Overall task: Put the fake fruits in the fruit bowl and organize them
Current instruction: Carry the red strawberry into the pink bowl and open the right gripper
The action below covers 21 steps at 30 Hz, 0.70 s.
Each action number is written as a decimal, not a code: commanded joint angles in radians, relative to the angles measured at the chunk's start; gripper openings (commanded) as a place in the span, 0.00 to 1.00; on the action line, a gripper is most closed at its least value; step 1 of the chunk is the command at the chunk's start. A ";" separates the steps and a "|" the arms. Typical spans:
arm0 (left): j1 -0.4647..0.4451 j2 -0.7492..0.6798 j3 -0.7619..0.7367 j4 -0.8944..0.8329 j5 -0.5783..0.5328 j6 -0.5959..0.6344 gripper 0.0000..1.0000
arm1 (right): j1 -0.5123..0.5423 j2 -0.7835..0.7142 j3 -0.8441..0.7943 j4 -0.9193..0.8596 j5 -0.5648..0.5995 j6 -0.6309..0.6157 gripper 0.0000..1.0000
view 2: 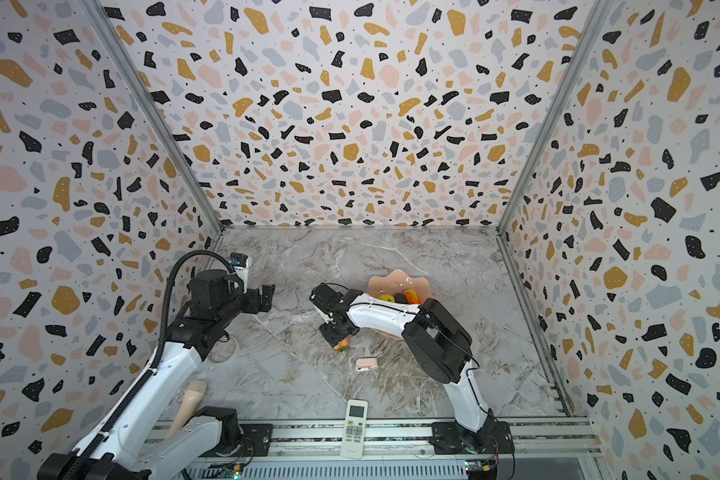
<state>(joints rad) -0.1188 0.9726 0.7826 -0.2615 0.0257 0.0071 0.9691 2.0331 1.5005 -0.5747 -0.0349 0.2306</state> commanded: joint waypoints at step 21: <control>0.005 -0.019 0.013 0.024 0.003 0.002 0.99 | -0.214 -0.330 -0.050 -0.102 0.110 -0.140 0.35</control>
<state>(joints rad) -0.1188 0.9649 0.7826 -0.2615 0.0257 0.0071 0.8089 1.7947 1.4799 -0.6048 0.0181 0.1181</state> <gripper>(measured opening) 0.995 0.482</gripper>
